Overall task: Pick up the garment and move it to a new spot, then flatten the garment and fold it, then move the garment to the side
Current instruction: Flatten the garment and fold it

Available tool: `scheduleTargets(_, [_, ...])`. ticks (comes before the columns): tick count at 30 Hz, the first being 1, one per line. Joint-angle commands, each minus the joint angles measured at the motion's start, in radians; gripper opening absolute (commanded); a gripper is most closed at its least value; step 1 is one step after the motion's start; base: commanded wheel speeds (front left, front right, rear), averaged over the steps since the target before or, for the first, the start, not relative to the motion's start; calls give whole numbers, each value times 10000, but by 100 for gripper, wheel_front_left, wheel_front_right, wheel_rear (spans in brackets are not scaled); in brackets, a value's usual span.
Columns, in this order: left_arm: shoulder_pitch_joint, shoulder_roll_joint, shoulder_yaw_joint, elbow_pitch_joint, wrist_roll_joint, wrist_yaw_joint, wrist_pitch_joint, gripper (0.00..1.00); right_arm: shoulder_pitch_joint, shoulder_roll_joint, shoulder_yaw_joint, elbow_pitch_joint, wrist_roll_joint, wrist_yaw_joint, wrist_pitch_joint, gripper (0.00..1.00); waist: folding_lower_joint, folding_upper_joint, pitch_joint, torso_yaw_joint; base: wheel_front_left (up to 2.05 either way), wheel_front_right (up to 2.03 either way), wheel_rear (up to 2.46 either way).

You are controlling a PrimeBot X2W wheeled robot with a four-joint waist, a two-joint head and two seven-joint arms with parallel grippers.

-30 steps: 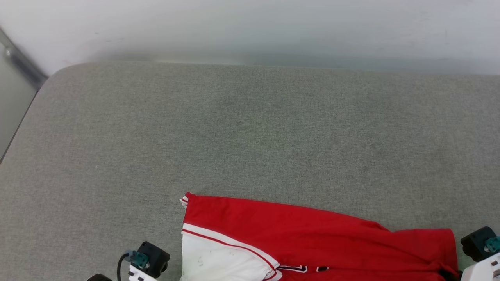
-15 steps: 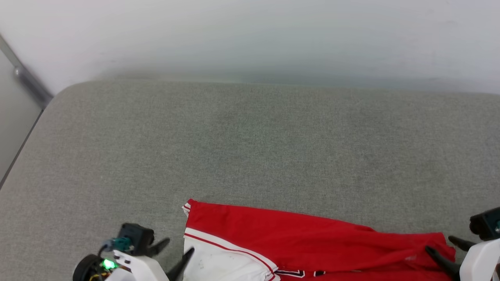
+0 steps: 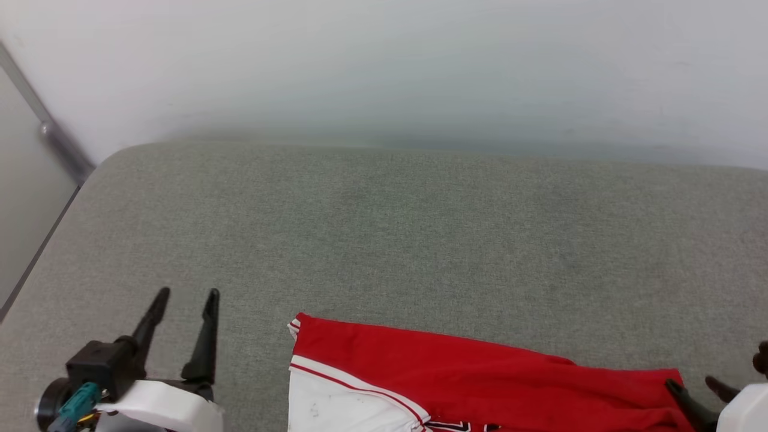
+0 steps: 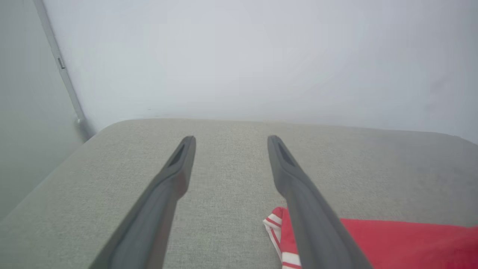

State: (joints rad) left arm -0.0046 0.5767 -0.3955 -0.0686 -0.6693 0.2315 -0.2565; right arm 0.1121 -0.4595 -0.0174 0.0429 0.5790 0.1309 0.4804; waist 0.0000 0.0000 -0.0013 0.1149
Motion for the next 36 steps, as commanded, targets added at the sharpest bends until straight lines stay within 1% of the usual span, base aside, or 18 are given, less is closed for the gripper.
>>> scheduleTargets(1, [177,-190,362,-165,364,167,-77,100,242,321,-320,-77,-178,-4,225,100,0,0,2,20,0,0,0])
scheduleTargets(3, [429,-692,1104,-587,982,278,-92,100,471,813,-801,-200,-491,-4,581,100,0,0,35,51,0,0,0])
scheduleTargets(6, [1024,-1237,1912,-1021,2127,72,-78,100,724,1472,-1381,-320,-909,-3,1040,100,0,0,90,56,0,0,0])
scheduleTargets(7, [1197,-1499,2137,-1122,2346,-28,-79,100,762,1654,-1569,-330,-1067,-4,1147,100,0,0,110,61,0,0,0])
scheduleTargets(8, [1383,-1737,2322,-1203,2559,-184,-80,100,792,1849,-1753,-329,-1176,-4,1231,100,0,0,136,77,0,0,0])
scheduleTargets(10, [1664,-2002,2629,-1243,3027,-517,-81,100,832,2253,-2126,-235,-1333,-4,1416,100,0,0,193,120,0,0,0])
scheduleTargets(14, [1854,-2528,3048,-1139,3647,-1190,-83,100,670,2726,-2651,-8,-1614,-4,1574,100,0,0,302,221,0,0,0])
scheduleTargets(17, [1753,-2882,3357,-1083,3966,-1617,-83,100,461,2942,-2911,250,-1702,-4,1699,100,0,0,401,290,0,0,0])
scheduleTargets(18, [1753,-2882,3357,-1083,3966,-1617,-83,100,461,2942,-2911,250,-1702,-4,1699,100,0,0,401,290,0,0,0])
scheduleTargets(19, [1686,-2989,3437,-1085,4069,-1743,-84,100,416,2980,-2959,353,-1733,-3,1751,100,0,0,456,321,0,0,0])
scheduleTargets(20, [1596,-3214,3591,-1054,4237,-2003,-84,100,320,3052,-3031,578,-1736,-3,1825,100,0,0,551,381,0,0,0])
scheduleTargets(21, [1596,-3214,3591,-1054,4237,-2003,-84,100,320,3052,-3031,578,-1736,-3,1825,100,0,0,551,381,0,0,0])
scheduleTargets(27, [1407,-3714,4007,-942,4678,-2620,-84,100,108,3166,-3131,1388,-1758,-4,1909,100,0,0,838,559,0,0,0])
scheduleTargets(31, [1375,-3997,4161,-826,4925,-2931,-85,100,49,3275,-2889,1951,-1766,-4,1888,100,0,0,942,688,0,0,0])
scheduleTargets(36, [1343,-4263,4286,-716,5136,-3207,-85,100,-40,3663,-2070,2229,-1385,62,1841,100,0,0,979,764,0,0,0])
